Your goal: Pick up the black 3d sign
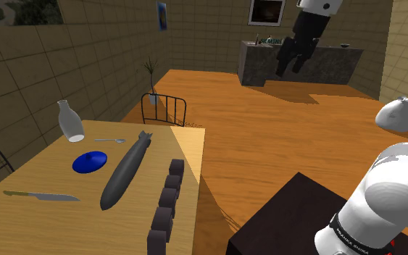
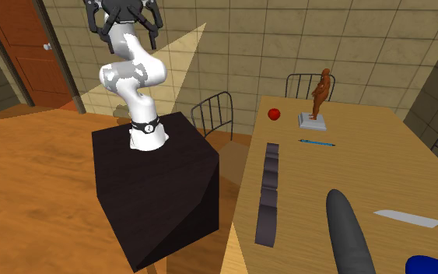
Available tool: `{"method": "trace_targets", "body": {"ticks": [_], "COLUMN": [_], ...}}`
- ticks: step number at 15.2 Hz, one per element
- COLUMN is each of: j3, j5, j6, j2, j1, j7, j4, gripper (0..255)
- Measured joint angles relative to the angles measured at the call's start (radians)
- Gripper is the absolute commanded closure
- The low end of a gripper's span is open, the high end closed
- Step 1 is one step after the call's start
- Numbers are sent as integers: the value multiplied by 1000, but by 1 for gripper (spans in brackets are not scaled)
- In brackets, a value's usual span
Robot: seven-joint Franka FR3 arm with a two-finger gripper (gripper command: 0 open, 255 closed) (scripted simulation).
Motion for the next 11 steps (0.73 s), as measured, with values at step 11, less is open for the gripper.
{"method": "trace_targets", "body": {"ticks": [11], "j3": [144], "j5": [72], "j6": [195], "j2": [97], "j1": [24], "j7": [201], "j4": [-148], "gripper": [0]}}
